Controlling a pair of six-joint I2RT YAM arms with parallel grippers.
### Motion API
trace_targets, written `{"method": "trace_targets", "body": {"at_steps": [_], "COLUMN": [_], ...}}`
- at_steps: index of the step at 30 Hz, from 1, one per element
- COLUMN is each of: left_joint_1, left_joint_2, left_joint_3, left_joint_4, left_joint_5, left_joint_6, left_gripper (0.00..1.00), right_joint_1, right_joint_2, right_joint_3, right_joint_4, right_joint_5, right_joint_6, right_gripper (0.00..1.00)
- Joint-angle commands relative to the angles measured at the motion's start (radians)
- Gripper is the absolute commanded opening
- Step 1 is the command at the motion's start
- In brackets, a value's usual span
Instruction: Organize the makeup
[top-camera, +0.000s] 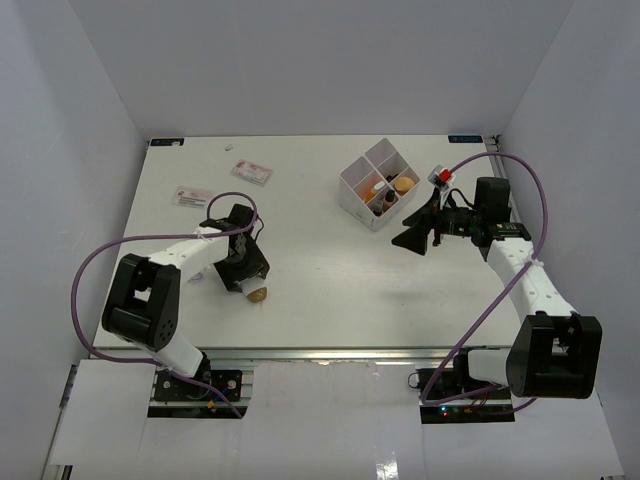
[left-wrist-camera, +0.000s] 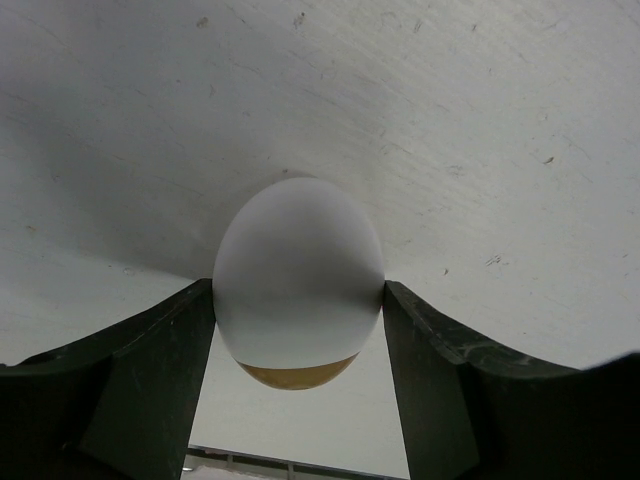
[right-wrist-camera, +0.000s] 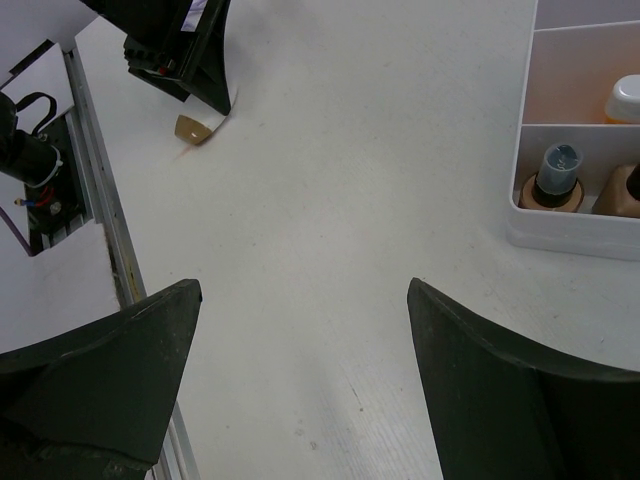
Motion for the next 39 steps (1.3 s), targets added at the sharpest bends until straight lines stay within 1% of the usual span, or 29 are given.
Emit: {"method": "trace_targets", "body": {"at_steps": [1, 2, 4, 5, 6, 8, 9, 10, 12, 14, 18, 19, 22, 27, 30, 35, 39], "left_joint_1": [0.007, 0.007, 0.009, 0.009, 0.009, 0.009, 0.009, 0.009, 0.009, 0.009, 0.009, 0.009, 0.008, -0.016, -0.065, -0.188, -0.231], "left_joint_2": [-0.023, -0.027, -0.025, -0.023, -0.020, -0.006, -0.002, -0.002, -0.009, -0.026, -0.061, -0.067, -0.093, -0.097, -0.071, -0.003, 0.075], "left_joint_3": [-0.008, -0.009, -0.010, -0.010, -0.009, -0.004, 0.000, 0.004, 0.011, 0.020, 0.039, 0.042, 0.046, 0.105, 0.200, 0.354, 0.428], "left_joint_4": [0.021, 0.025, 0.030, 0.033, 0.038, 0.044, 0.050, 0.056, 0.071, 0.097, 0.133, 0.144, 0.215, 0.375, 0.452, 0.657, 0.810], "left_joint_5": [0.025, 0.027, 0.037, 0.049, 0.072, 0.091, 0.105, 0.127, 0.190, 0.238, 0.290, 0.326, 0.423, 0.546, 0.542, 0.496, 0.503], "left_joint_6": [0.011, 0.015, 0.025, 0.030, 0.041, 0.050, 0.058, 0.069, 0.098, 0.129, 0.172, 0.188, 0.216, 0.233, 0.253, 0.434, 0.607], "left_gripper": [0.71, 0.66, 0.62, 0.57, 0.50, 0.50, 0.46, 0.39, 0.21, 0.13, 0.08, 0.04, 0.00, 0.00, 0.00, 0.00, 0.00], "right_joint_1": [-0.007, -0.007, -0.007, -0.007, -0.009, -0.035, -0.041, -0.044, -0.051, -0.057, -0.064, -0.065, -0.067, -0.078, -0.088, -0.111, -0.130], "right_joint_2": [-0.026, -0.027, -0.029, -0.030, -0.030, -0.033, -0.034, -0.035, -0.038, -0.041, -0.044, -0.043, -0.041, -0.038, -0.038, -0.038, -0.040], "right_joint_3": [-0.002, -0.002, -0.002, -0.002, -0.002, -0.002, -0.003, -0.003, -0.003, -0.005, -0.006, -0.006, -0.006, -0.006, -0.006, -0.008, -0.011], "right_joint_4": [0.002, 0.002, 0.002, 0.002, 0.002, 0.002, 0.001, 0.001, 0.002, 0.002, 0.004, 0.004, 0.004, 0.004, 0.005, 0.009, 0.013], "right_joint_5": [-0.035, -0.036, -0.040, -0.043, -0.044, -0.047, -0.049, -0.051, -0.056, -0.060, -0.065, -0.065, -0.064, -0.061, -0.061, -0.063, -0.064], "right_joint_6": [-0.008, -0.008, -0.007, -0.006, -0.005, -0.005, -0.005, -0.005, -0.004, -0.002, -0.002, -0.002, -0.002, -0.002, -0.002, -0.002, -0.003], "right_gripper": [0.90, 0.90, 0.90, 0.90, 0.90, 0.90, 0.90, 0.90, 0.90, 0.90, 0.90, 0.90, 0.90, 0.90, 0.90, 0.90, 0.90]}}
